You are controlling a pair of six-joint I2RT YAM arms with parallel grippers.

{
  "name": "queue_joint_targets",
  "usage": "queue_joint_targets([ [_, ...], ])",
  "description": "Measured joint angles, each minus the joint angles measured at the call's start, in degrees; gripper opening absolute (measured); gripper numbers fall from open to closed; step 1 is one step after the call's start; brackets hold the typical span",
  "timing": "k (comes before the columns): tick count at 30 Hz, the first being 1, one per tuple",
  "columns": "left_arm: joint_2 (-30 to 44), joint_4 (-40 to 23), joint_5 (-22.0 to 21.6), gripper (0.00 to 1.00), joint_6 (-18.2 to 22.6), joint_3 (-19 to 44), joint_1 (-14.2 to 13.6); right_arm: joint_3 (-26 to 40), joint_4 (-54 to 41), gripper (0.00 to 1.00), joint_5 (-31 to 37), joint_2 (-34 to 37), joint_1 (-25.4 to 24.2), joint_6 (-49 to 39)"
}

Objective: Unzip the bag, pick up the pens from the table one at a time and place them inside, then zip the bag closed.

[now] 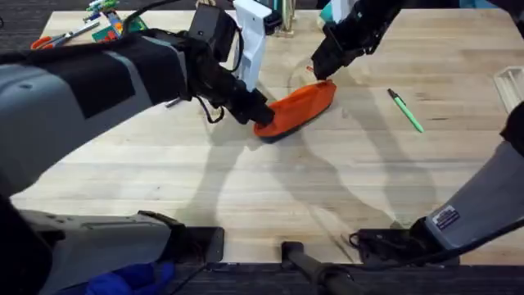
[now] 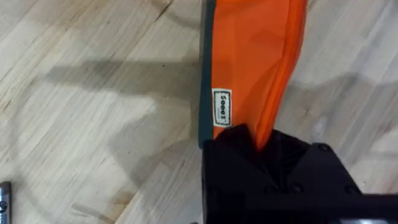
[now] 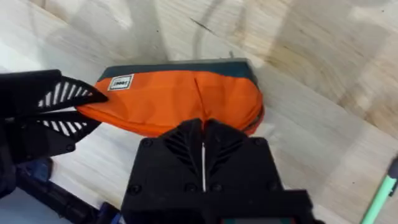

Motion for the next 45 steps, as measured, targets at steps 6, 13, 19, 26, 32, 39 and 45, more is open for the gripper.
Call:
queue_joint_targets([
  [6, 0.00, 0.00, -0.01, 0.041, 0.01, 0.00, 0.00, 0.00, -0.02, 0.031, -1.93, 0.01, 0.27, 1.42],
  [13, 0.00, 0.00, -0.04, 0.041, -0.01, 0.00, 0.00, 0.00, 0.64, 0.031, -2.40, 0.00, 3.92, 2.47],
  [19, 0.00, 0.03, -0.22, 0.041, -0.01, 0.00, 0.00, 0.00, 2.03, 0.031, -2.71, 0.01, 6.53, 5.23],
  [26, 0.00, 0.02, -0.24, 0.042, -0.01, 0.00, 0.00, 0.00, 2.51, 0.031, -2.70, 0.01, 9.07, 8.00],
  [32, 0.00, 0.04, -0.28, 0.042, -0.01, 0.00, 0.00, 0.00, 3.77, 0.031, -2.71, 0.00, 11.34, 10.32],
  [39, 0.00, 0.04, -0.31, 0.042, -0.01, 0.00, 0.00, 0.00, 4.86, 0.030, -2.74, 0.02, 13.33, 12.99],
  [45, 0.00, 0.04, -0.31, 0.042, 0.01, 0.00, 0.00, 0.00, 5.18, 0.031, -2.72, 0.02, 14.23, 15.37],
])
